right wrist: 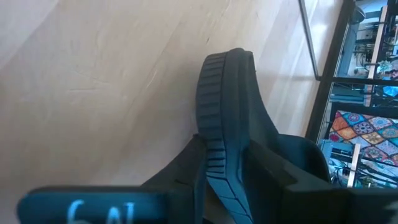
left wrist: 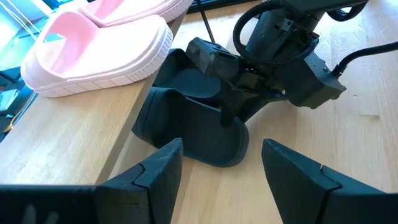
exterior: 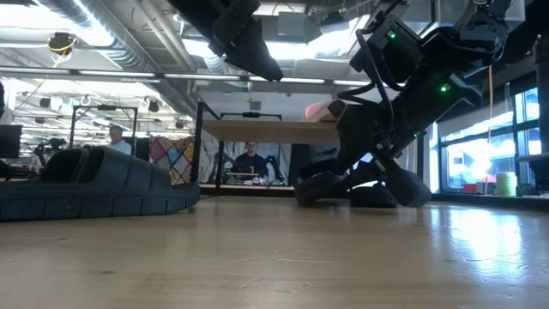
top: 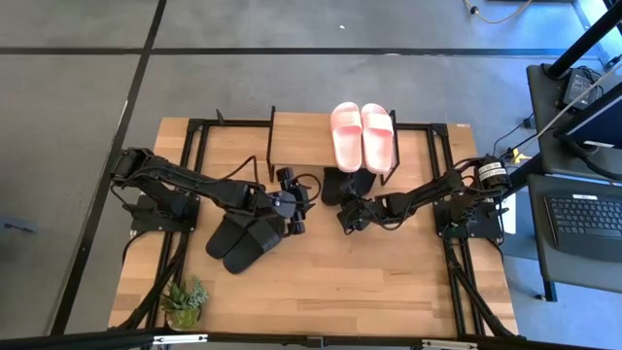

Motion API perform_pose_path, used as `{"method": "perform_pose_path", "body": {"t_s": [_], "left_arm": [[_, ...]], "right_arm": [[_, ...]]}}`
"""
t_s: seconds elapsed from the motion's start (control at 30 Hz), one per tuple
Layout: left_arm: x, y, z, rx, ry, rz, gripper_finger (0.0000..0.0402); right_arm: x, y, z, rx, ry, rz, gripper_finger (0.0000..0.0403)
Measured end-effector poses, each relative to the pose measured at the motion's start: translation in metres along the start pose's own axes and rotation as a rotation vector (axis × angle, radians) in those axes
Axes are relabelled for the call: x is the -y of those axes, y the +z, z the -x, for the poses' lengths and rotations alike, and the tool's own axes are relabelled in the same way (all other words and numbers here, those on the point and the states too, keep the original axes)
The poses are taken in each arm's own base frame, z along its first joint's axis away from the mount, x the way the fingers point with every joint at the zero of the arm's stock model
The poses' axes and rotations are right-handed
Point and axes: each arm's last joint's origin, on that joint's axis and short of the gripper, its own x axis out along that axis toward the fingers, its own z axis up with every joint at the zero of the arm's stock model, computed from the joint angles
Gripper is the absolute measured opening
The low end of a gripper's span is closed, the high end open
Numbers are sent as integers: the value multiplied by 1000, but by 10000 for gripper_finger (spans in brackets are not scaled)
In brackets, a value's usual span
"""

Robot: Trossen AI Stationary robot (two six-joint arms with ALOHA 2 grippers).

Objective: Pick and place slides into the shelf
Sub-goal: Put the right black slide under the shelf

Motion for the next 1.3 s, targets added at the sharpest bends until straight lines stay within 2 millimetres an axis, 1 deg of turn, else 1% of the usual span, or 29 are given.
{"method": "perform_pose_path", "body": {"t_s": [0.13, 0.43, 0.57, 0.7, 0.83, 1.0, 1.1, 1.2, 1.3], "left_arm": [[0, 0, 0, 0, 0, 0, 210], [0, 0, 0, 0, 0, -1, 210], [0, 0, 0, 0, 0, -1, 210], [0, 0, 0, 0, 0, -1, 210], [0, 0, 0, -1, 0, -1, 210], [0, 0, 0, -1, 0, -2, 210], [0, 0, 0, -1, 0, -1, 210], [1, 0, 1, 1, -4, -3, 210], [4, 0, 2, 1, -10, -8, 210]], "right_arm": [[-1, 1, 1, 4, 0, 1, 97], [0, 2, 1, 18, 6, -1, 171], [-1, 2, 1, 19, 7, -1, 190], [-2, 3, 2, 26, 9, -40, 195], [-7, 9, 7, 50, 16, -80, 196], [-13, 16, 13, 78, 24, -89, 196], [-14, 18, 16, 87, 30, -150, 196], [-13, 21, 23, 111, 29, -218, 196], [-6, 26, 37, 175, 39, -383, 196]]}}
